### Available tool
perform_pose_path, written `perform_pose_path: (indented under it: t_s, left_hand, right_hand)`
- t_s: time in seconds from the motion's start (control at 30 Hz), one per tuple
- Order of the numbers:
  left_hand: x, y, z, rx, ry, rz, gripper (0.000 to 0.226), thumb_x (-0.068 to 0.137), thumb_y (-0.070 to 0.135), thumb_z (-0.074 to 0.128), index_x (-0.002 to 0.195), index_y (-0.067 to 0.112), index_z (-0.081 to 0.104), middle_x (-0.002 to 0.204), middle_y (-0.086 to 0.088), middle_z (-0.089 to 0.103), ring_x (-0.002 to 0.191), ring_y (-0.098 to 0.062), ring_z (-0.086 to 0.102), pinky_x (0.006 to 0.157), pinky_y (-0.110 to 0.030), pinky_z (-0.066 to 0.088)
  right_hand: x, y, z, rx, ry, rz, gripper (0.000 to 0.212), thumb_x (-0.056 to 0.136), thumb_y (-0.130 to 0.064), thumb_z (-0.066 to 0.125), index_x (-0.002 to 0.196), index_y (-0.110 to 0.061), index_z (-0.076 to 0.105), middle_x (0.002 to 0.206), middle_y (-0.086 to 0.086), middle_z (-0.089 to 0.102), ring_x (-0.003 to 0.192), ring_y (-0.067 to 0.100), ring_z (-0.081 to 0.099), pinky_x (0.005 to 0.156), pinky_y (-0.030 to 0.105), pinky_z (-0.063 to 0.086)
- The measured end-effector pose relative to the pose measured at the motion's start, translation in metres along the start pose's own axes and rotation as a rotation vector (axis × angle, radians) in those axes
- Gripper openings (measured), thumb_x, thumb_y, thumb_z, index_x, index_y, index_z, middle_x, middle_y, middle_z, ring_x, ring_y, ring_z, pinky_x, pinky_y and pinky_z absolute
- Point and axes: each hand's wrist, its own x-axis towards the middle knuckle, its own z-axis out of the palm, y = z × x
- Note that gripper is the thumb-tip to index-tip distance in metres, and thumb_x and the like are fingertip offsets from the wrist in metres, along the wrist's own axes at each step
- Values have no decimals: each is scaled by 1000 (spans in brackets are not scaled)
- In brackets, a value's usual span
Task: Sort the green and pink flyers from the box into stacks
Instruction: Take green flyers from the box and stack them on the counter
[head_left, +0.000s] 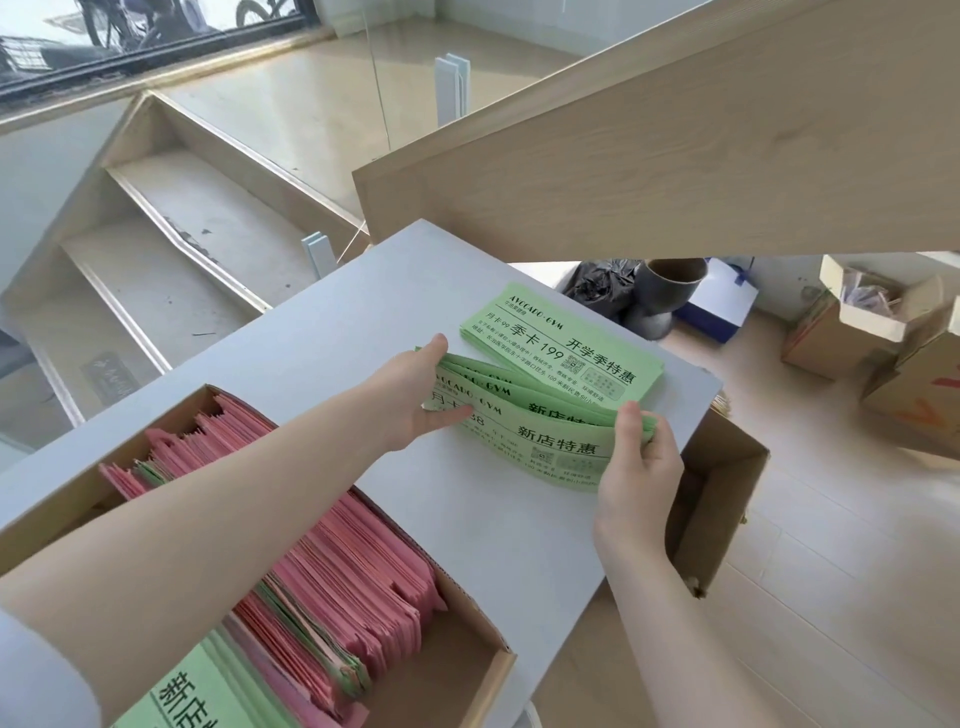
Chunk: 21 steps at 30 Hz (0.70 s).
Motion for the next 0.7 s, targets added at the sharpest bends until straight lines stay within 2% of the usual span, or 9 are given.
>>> perform_pose_path:
  t_s: [0.07,0.13,0.23,0.27,0.33,0.43,0.5,0.63,0.7]
  left_hand:
    - [0,4,-10,57,-119,-7,21,92,33,55,93,12,59,101,-4,63,90,-14,60,83,-32,55]
    - [2,8,-21,226,-299,-24,13,88,20,62,100,15,65,103,2,69,98,-10,62,84,-25,55]
    - [5,12,-31,372,-423,-40,29,85,-9,56,101,15,61,91,6,74,91,-13,66,80,-21,56]
    - [6,11,-32,370,-410,-28,31,84,-14,53,97,14,57,84,5,73,87,-16,66,78,-22,56]
    - [7,9,-32,415,-362,62,30,87,-15,50,90,14,55,82,5,70,81,-13,65,74,-20,55]
    - [12,8,-31,443,-292,276,18,89,-5,54,93,13,57,98,4,65,79,-7,67,70,-13,55]
    - [14,7,-32,398,-259,333,10,89,-1,56,95,7,55,101,-3,65,82,-9,69,69,-13,55]
    - [19,-5,-35,625,-290,132,17,95,5,48,104,16,56,110,-3,62,88,-13,62,73,-15,55]
    - [21,-5,-34,719,-281,72,21,98,11,42,106,24,57,107,4,63,87,-13,61,79,-21,52]
  right_hand:
    - [-1,3,-7,2,-125,-20,30,81,-45,66,83,-19,51,78,-4,57,67,-2,54,65,19,44]
    - [3,9,-19,31,-326,-4,46,62,-42,75,96,-22,51,91,-1,61,82,-1,61,73,18,49]
    - [12,16,-32,-157,-494,-61,47,66,-18,80,103,-29,53,108,-2,64,108,15,59,96,39,47]
    - [12,16,-33,-207,-480,-69,41,73,-8,76,101,-27,55,105,-7,67,106,13,61,98,43,46]
    - [12,15,-32,-190,-430,-65,30,81,4,66,94,-21,56,96,-12,72,97,9,64,95,41,49]
    - [11,4,-31,-96,-363,-94,25,84,7,61,89,-18,57,93,-13,72,94,7,66,84,23,51]
    - [13,0,-34,-69,-335,-94,27,84,7,60,88,-19,57,91,-13,72,93,4,66,80,17,51]
    - [9,18,-39,-281,-427,11,28,88,1,57,101,-24,57,90,-23,70,91,-12,61,78,10,45]
    - [6,25,-41,-356,-439,13,28,91,-2,55,112,-20,57,99,-24,65,93,-18,57,80,8,42]
